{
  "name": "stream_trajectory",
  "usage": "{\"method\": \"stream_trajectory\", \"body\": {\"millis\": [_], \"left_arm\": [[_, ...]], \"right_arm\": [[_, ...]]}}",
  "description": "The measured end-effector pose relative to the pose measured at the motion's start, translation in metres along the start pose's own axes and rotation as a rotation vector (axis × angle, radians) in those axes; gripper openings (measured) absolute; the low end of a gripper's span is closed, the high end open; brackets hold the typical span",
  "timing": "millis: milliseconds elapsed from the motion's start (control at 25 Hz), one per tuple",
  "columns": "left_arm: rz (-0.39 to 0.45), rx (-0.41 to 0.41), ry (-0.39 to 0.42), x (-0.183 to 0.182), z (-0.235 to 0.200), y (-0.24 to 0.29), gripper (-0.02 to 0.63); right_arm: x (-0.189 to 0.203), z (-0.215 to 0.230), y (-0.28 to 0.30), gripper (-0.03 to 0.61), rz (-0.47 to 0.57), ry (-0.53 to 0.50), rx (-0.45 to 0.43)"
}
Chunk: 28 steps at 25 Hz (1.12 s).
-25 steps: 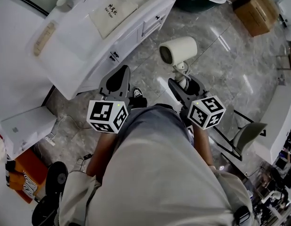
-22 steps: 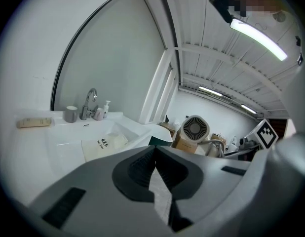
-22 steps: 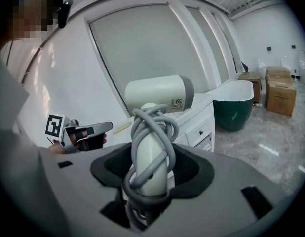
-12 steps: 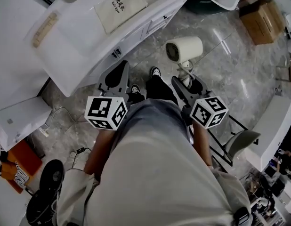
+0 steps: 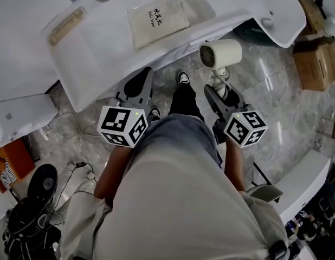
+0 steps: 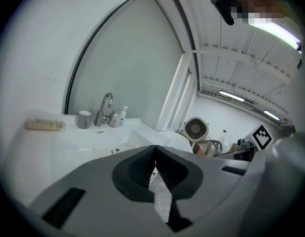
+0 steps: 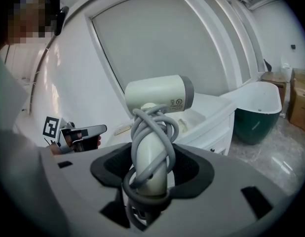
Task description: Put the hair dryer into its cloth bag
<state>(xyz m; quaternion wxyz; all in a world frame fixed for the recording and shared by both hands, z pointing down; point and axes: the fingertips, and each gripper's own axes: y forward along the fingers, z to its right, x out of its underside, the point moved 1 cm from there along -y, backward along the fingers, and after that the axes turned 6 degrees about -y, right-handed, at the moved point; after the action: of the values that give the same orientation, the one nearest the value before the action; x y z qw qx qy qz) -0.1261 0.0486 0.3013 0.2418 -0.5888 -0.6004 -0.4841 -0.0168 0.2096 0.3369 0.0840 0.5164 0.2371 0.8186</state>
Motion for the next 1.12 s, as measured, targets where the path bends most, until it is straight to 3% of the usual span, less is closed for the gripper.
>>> {"method": "stream_trajectory", "body": {"millis": [520,1120], "left_arm": [[0.07,-0.241,-0.099,-0.03,-0.012,0.105,0.002],[0.133,-0.462,-0.154,-0.033,-0.017,0.162,0.002]], "right_arm": [[-0.085,0.096,0.088,0.236,-0.124,-0.114,-0.246],[-0.121,0.166,0.153,0.236,-0.217,-0.195,-0.413]]}}
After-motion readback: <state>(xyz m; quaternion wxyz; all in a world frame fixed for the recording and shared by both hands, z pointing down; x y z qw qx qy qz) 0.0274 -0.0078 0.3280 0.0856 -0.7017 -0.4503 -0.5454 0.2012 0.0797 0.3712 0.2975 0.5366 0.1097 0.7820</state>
